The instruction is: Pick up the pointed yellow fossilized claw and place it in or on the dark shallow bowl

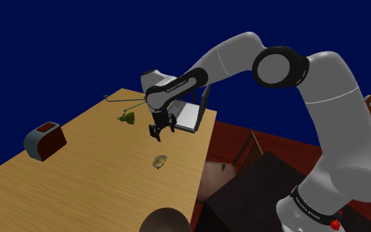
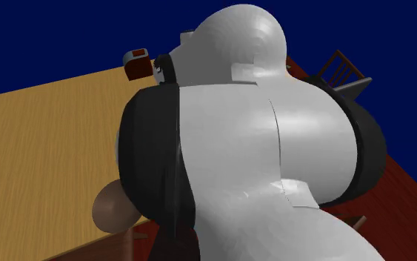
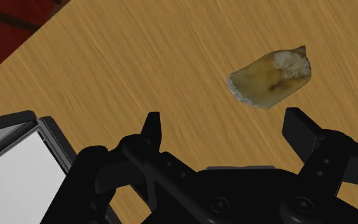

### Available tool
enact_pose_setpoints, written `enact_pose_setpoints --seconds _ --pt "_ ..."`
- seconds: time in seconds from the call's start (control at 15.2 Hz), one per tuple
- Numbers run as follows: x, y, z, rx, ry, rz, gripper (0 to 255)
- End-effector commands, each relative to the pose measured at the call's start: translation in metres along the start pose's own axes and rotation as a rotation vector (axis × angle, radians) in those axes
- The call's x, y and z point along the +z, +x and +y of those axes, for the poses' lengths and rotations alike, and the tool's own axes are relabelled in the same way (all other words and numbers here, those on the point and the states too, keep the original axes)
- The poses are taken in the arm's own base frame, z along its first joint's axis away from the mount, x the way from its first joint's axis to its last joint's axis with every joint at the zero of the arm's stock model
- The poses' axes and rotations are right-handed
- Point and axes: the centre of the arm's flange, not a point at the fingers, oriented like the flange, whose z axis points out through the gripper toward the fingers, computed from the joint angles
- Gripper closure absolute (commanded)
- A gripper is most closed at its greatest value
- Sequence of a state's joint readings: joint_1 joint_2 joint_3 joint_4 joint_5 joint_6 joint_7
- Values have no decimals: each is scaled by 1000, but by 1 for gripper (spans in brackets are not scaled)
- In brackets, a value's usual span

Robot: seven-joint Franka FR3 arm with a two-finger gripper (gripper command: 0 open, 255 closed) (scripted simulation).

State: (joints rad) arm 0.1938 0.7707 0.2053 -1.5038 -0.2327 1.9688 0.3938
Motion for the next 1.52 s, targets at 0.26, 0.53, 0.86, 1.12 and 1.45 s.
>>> enact_pose_setpoints --seconds 0.26,0.53,0.86,1.12,1.45 --pt "37 29 -21 -5 -2 -11 0" --pt "58 29 -21 -5 -2 -11 0" --pt "61 29 -21 -5 -2 -11 0" --pt "61 29 -21 -5 -2 -11 0" --pt "61 29 -21 -5 -2 -11 255"
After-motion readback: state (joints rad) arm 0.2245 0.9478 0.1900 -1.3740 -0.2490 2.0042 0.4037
